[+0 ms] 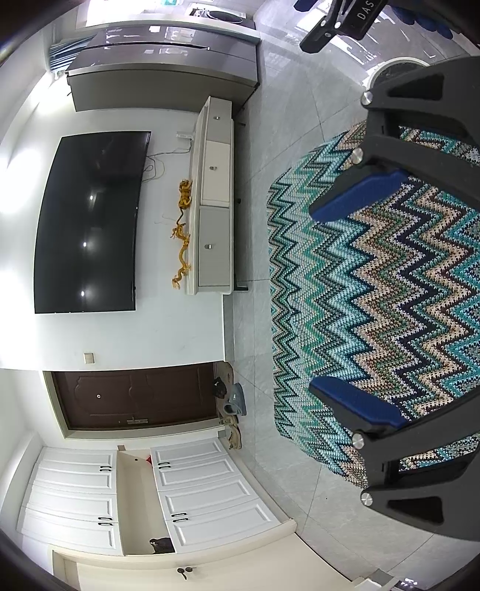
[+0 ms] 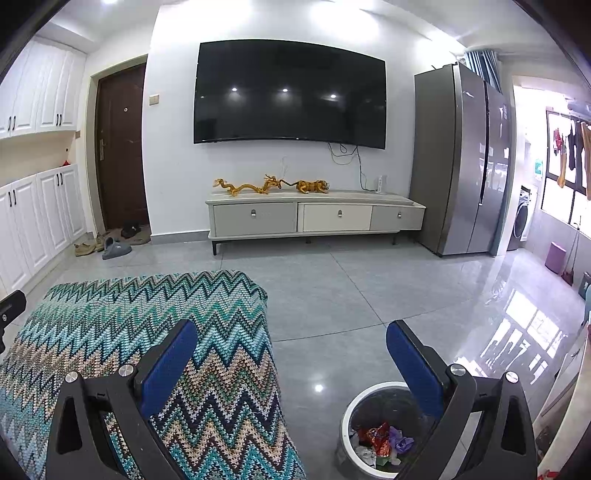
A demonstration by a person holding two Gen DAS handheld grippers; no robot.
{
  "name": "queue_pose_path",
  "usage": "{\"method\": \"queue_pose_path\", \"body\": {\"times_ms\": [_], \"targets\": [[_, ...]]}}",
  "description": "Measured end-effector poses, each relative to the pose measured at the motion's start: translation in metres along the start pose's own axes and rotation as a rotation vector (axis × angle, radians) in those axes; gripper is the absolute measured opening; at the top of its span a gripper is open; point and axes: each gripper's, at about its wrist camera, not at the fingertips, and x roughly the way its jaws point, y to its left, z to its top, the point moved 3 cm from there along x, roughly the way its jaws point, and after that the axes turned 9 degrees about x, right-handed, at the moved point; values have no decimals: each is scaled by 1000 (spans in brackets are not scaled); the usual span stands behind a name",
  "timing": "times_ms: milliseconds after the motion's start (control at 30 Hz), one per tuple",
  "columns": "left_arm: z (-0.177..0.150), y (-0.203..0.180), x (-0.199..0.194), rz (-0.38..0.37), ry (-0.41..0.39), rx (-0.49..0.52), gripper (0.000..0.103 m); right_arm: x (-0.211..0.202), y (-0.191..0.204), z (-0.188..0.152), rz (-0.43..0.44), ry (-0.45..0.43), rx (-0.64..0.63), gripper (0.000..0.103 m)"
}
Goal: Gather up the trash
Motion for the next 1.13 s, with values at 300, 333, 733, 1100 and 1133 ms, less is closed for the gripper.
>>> {"method": "queue_pose_path", "body": {"times_ms": [300,333,733,1100,1133], "targets": [[-1,4,-1,-5,4,-11,85,0,0,-1,-8,7,-8,103],[-1,5,-1,-6,4,-14,85,0,1,-1,-9,6,-9,103],[-5,13,4,-21,22,-36,85,0,7,-4,-15,7,-23,103],[-9,17,7,-26,34,-47,85,0,13,-5,-13,9,-37,103],[-9,17,7,-27,34,-48,85,0,13,-5,-13,9,-37,103]]}}
